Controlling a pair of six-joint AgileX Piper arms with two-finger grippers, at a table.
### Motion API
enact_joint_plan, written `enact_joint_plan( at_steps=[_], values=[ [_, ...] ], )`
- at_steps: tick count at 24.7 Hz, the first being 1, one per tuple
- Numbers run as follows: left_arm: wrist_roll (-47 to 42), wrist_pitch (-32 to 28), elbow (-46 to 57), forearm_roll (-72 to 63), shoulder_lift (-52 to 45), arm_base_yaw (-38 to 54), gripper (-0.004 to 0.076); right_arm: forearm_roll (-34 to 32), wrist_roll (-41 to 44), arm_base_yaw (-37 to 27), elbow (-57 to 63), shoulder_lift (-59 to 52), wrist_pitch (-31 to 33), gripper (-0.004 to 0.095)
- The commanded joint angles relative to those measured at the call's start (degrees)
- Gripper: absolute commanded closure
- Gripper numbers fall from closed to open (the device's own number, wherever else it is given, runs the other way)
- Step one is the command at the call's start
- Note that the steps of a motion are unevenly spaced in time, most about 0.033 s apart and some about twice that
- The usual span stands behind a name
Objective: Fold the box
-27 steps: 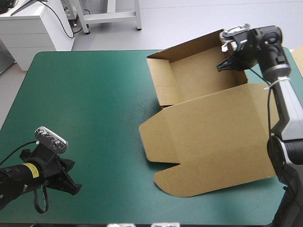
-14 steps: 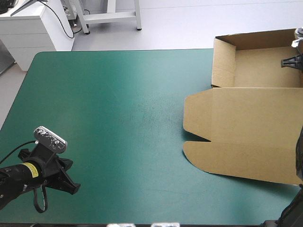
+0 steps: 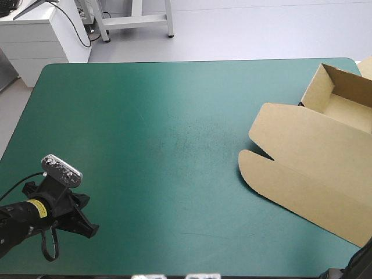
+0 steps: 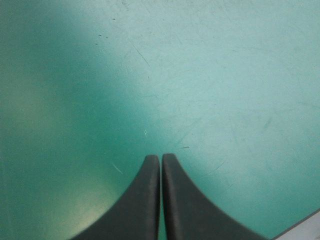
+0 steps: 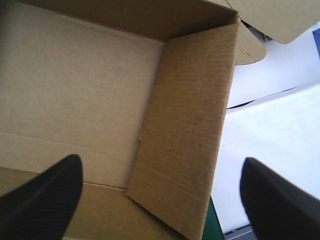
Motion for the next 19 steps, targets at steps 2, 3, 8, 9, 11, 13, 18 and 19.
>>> enact_joint_plan(
  at_steps=[2, 3, 8, 9, 11, 13, 18, 19],
  values=[
    [-0.5, -4.4, -1.2, 0.1, 0.0, -0.5, 0.0731, -0.3, 0.8, -0.5, -1.4, -3.6, -1.2, -0.002],
    [-0.5, -4.5, -1.2, 0.1, 0.0, -0.5, 0.0731, -0.2, 0.8, -0.5, -1.4, -3.8, -1.2, -0.002],
    [-0.5, -5.0, -1.2, 0.1, 0.0, -0.5, 0.0731, 5.9, -0.8, -0.5, -1.5, -6.3, -0.3, -0.0017],
    [-0.5, -5.2, -1.2, 0.2, 0.0, -0.5, 0.0731, 9.4, -1.9, -0.5, -1.5, -6.8, -0.3, 0.0007],
    [-0.5, -5.6, -1.2, 0.2, 0.0, -0.5, 0.0731, 15.8, -2.5, -0.5, -1.5, -8.1, -0.3, 0.0156],
    [-0.5, -5.9, -1.2, 0.2, 0.0, -0.5, 0.0731, 20.9, -2.9, -0.4, -1.5, -9.1, -0.3, 0.0382],
    [-0.8, -6.6, -1.2, -0.4, 0.0, -0.5, 0.0731, 26.8, -6.1, 2.1, -1.5, -11.5, -0.3, 0.0917],
    [-0.9, -6.9, -1.2, -0.4, 0.0, -0.5, 0.0731, 26.4, -6.9, 3.1, -1.5, -12.1, -0.3, 0.0912]
  ],
)
